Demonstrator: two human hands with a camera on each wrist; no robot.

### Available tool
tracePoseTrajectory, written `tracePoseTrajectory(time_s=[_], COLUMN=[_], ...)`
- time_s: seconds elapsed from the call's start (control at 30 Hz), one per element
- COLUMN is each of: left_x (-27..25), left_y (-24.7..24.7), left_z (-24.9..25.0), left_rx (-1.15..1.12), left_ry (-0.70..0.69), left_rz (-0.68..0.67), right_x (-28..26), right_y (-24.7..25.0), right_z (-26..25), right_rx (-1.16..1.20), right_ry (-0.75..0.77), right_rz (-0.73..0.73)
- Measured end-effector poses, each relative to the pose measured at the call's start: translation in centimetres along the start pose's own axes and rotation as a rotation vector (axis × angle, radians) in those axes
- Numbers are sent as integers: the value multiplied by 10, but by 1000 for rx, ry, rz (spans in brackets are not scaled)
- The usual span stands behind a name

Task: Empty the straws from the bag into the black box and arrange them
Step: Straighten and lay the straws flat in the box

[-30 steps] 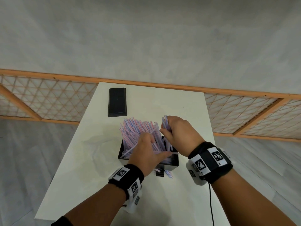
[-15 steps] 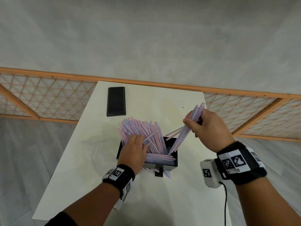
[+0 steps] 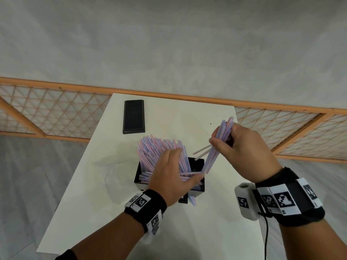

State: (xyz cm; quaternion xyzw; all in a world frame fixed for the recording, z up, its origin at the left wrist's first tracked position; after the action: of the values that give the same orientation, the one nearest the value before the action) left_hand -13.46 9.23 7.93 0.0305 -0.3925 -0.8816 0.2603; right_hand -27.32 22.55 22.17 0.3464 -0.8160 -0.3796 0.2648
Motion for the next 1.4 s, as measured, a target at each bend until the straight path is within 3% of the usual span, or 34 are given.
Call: tracePoseTrajectory(time_s=[0.07, 0.17, 0.23, 0.3, 0.4, 0.47, 0.53, 0.57, 0.63, 0.73, 0.87, 1.0, 1.1, 1.23, 1.3, 1.4], left_x=[8, 24, 31, 35, 38, 39, 39, 38, 34, 23, 20, 19, 14, 3, -1, -5], left_y=[3, 1, 5, 8, 23, 36, 42, 41, 32, 24, 26, 28, 26, 24, 25, 34], left_z=[20, 41, 44, 41, 39, 44, 51, 54, 56, 53, 47, 34, 26, 17, 6, -21], left_rx=[-148, -562, -592, -665, -598, -665, -753, -794, -809, -763, -786, -785, -806, -852, -996, -1200], left_ry=[-7, 5, 68, 89, 129, 128, 138, 152, 194, 222, 238, 376, 461, 458, 492, 620], left_rz=[-29, -161, -164, -107, 40, 165, 197, 173, 111, 108, 149, 245, 219, 82, 45, 104], right_x=[-3, -6, -6, -4, -8, -11, -21, -26, -30, -28, -29, -34, -37, -41, -43, -41], right_y=[-12, -31, -38, -39, -59, -89, -119, -128, -134, -134, -137, -140, -140, -138, -141, -143], right_z=[-14, -34, -35, -27, -2, 21, 30, 26, 19, 13, 8, 14, 13, 10, 20, 46], right_rx=[10, 58, 154, 351, 667, 921, 1210, 1373, 1646, 1744, 1647, 1453, 1112, 584, 385, 48], right_ry=[56, 161, 166, 34, -328, -659, -902, -953, -947, -798, -785, -690, -532, -166, -108, -100], right_rz=[-68, -106, -72, 42, 192, 75, -162, -256, -304, -268, -269, -317, -453, -482, -466, -426])
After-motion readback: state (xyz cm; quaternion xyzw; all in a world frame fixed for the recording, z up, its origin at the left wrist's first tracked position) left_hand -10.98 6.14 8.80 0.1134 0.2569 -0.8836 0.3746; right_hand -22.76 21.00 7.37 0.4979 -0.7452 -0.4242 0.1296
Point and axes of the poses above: each hand's wrist, its own x-axis towards the middle knuckle, its own y-axis out of the back of the hand, z = x × y, the point moved 3 cm from there along x, towards the middle knuckle
